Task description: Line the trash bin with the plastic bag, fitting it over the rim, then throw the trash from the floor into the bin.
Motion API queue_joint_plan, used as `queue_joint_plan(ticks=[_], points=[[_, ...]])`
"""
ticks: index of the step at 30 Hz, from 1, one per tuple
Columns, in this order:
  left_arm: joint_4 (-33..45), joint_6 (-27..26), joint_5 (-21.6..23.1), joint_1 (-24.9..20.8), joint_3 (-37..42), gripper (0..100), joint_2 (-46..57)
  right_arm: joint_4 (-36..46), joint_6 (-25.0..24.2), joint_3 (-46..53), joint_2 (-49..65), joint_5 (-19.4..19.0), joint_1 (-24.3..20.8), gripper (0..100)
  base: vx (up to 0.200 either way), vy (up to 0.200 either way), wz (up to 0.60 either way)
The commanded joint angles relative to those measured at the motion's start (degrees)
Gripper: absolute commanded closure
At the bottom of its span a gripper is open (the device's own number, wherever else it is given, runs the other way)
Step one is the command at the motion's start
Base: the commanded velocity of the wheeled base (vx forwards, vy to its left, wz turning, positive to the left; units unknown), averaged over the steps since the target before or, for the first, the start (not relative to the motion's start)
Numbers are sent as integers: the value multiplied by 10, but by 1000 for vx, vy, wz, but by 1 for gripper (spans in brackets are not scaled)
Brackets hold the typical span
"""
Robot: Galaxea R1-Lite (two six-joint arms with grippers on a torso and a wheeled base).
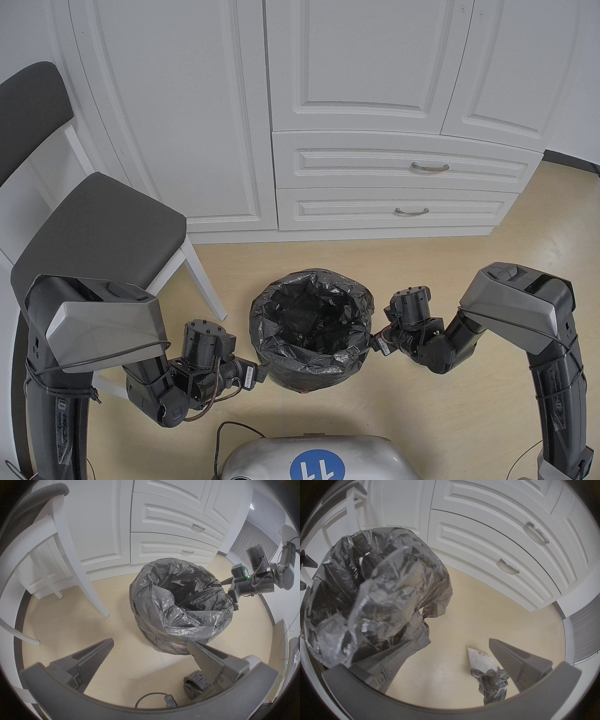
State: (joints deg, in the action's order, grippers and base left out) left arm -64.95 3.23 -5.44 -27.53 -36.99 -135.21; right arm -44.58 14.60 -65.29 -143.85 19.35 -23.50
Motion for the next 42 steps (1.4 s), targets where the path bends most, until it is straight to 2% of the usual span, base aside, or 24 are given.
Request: queue_joint_plan(ticks=[1, 10, 13, 19, 24, 25, 28, 35, 37, 42], points=[[-4, 0, 0, 0, 1, 0, -7, -2, -7, -26, -36, 0, 5, 0, 0, 0, 0], [-5, 2, 0, -1, 2, 0, -8, 23, -44, -92, -67, 0, 15, 0, 0, 0, 0], [-6, 1, -2, -2, 9, 0, -6, 47, -59, -114, -72, 0, 31, 0, 0, 0, 0], [-6, -2, -17, -2, 17, 0, -4, 60, -50, -101, -56, -4, 63, 0, 0, 0, 0], [-6, -2, -12, -4, 14, 0, -21, 60, -20, -38, -2, -20, 67, 0, 0, 0, 0], [-6, 0, -12, -4, 2, 0, -40, 59, -3, 8, 23, -38, 60, 0, 0, 0, 0], [-8, 5, -12, -1, -16, 0, -60, 50, 27, 60, 42, -66, 41, 0, 0, 0, 0], [-22, 9, -18, 11, -69, 0, -90, 13, 32, 82, 45, -67, 41, 0, 0, 0, 0], [-4, 8, -17, 25, -105, 0, -103, -11, 34, 86, 51, -68, 56, 0, 0, 0, 0], [53, 8, -20, 45, -176, 0, -115, -16, 32, 95, 74, -70, 75, 0, 0, 0, 0]])
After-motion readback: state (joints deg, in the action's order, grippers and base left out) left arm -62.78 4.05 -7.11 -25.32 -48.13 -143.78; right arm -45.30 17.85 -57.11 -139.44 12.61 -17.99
